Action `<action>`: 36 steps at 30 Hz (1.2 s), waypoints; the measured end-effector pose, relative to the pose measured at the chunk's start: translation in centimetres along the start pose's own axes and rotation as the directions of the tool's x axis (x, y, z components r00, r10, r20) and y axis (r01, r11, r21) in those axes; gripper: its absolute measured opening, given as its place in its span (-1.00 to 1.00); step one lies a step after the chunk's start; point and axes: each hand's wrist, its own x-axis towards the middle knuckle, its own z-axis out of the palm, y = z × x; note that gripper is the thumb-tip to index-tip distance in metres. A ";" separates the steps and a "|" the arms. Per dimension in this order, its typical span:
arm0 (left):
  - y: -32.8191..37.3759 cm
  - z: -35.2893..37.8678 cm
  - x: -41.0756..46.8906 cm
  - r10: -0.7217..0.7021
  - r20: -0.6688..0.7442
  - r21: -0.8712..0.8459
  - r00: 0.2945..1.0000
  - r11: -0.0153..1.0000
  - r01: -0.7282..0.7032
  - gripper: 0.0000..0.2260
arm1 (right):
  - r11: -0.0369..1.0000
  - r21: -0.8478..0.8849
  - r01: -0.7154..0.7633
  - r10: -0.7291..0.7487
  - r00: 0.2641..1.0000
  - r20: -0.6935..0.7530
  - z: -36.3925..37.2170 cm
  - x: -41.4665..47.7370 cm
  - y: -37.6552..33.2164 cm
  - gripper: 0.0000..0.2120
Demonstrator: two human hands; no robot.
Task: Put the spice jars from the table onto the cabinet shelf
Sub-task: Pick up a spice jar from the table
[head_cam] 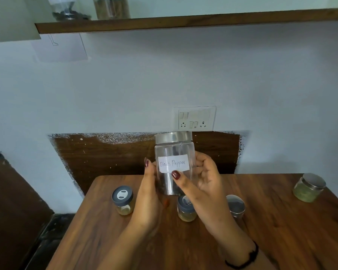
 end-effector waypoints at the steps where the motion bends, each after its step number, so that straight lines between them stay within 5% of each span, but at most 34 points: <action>1: 0.1 -0.2 0.0 -0.007 0.011 -0.007 1.000 1.000 0.007 -0.32 | 1.000 0.025 -0.012 0.012 1.000 0.001 0.0 0.0 -0.1 -0.45; 5: -0.1 -0.7 0.0 0.006 0.035 0.036 0.999 0.999 -0.007 -0.42 | 0.995 0.088 -0.046 0.046 0.999 0.011 0.3 0.0 -0.1 -0.47; 13: 1.0 0.1 0.4 0.139 0.075 0.179 0.987 0.972 -0.151 -0.59 | 0.989 0.141 -0.042 0.041 0.999 0.006 0.3 0.7 -0.7 -0.18; 19: 4.4 1.3 2.4 0.230 0.117 0.271 0.966 0.929 -0.253 -0.58 | 0.989 0.141 0.048 -0.054 0.998 0.034 0.1 3.5 -3.4 -0.35; 22: 6.8 2.0 4.3 0.341 0.145 0.391 0.929 0.843 -0.370 -0.62 | 0.988 0.121 0.095 -0.102 0.994 0.049 -0.1 5.5 -5.4 -0.45; 27: 10.9 3.4 7.1 0.604 0.073 0.402 0.794 0.710 -0.578 -0.71 | 0.977 -0.029 0.209 -0.209 0.978 0.023 0.4 9.7 -9.2 -0.34; 31: 15.1 4.3 8.6 0.665 0.142 0.408 0.733 0.635 -0.656 -0.72 | 0.940 -0.112 0.321 -0.320 0.947 0.027 1.1 13.3 -11.5 -0.32; 36: 19.0 3.8 10.7 0.689 0.234 0.484 0.686 0.530 -0.696 -0.49 | 0.903 -0.117 0.413 -0.406 0.910 0.081 1.9 16.7 -14.8 -0.47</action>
